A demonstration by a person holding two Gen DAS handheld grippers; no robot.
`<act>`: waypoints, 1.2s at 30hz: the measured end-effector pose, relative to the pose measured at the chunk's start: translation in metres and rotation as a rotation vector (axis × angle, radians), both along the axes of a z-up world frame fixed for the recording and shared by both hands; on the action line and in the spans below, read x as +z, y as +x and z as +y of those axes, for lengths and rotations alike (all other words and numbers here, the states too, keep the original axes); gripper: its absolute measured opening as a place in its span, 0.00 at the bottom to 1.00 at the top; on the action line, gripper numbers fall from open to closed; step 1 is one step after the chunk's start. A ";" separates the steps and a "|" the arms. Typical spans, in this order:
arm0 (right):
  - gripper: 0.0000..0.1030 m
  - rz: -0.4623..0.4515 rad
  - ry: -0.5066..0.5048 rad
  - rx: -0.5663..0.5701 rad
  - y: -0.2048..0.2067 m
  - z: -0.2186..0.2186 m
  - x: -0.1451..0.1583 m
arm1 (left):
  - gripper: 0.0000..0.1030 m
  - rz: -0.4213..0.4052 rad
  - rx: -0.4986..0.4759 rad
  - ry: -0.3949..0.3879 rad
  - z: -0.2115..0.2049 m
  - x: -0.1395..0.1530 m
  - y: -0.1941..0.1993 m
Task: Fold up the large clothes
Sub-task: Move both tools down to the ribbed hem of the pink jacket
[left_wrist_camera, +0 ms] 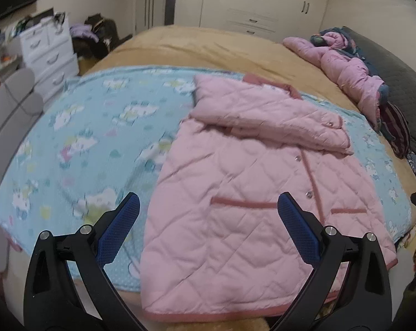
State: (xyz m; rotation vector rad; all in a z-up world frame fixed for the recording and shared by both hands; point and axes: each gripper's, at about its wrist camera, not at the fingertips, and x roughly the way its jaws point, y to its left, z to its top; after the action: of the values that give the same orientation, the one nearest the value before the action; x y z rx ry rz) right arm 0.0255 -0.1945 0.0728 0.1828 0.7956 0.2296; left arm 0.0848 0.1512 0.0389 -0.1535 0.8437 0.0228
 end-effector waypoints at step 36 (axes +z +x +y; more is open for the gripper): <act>0.96 0.144 -0.027 -0.022 -0.050 -0.037 -0.068 | 0.50 0.175 -0.021 -0.222 0.060 -0.110 -0.065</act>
State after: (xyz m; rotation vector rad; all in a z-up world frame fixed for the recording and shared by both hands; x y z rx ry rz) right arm -0.0241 -0.2315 0.0052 0.1838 0.9385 0.1857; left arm 0.0200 0.2111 -0.0711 -0.3554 1.0215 -0.0791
